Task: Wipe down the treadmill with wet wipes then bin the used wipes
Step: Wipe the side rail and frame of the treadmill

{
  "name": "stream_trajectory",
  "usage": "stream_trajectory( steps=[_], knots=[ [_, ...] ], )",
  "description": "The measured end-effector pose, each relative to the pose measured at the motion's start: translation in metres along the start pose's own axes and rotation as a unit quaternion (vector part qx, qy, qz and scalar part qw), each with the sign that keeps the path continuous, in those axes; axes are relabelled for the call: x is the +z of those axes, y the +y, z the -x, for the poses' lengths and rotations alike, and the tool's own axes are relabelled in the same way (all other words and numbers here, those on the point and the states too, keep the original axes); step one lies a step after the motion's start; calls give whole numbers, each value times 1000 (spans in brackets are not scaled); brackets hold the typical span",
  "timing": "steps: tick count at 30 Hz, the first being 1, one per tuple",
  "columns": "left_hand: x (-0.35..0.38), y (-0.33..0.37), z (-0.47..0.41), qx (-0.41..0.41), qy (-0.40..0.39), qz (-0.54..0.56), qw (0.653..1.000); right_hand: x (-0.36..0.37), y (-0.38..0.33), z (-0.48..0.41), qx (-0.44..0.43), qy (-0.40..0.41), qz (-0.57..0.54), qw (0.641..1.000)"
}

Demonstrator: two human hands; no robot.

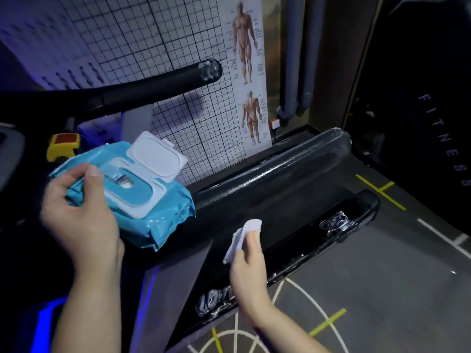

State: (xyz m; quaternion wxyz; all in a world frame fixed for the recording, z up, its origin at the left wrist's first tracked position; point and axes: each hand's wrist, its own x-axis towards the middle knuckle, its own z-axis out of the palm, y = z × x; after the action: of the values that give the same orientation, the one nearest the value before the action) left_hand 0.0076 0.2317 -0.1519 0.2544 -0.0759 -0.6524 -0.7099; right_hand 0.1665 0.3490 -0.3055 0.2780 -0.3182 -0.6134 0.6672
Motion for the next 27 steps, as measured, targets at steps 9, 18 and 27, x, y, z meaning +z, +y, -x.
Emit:
stream_trajectory(
  steps=[9,18,27],
  knots=[
    [-37,0,-26,23,-83,7,996,20,-16,18,-68,158,18,985],
    [-55,-4,-49,6,-139,53,989,32,-32,49,-89,282,25,955],
    [-43,-10,-53,24,-186,54,981,49,-26,14,-33,323,-40,945]
  ],
)
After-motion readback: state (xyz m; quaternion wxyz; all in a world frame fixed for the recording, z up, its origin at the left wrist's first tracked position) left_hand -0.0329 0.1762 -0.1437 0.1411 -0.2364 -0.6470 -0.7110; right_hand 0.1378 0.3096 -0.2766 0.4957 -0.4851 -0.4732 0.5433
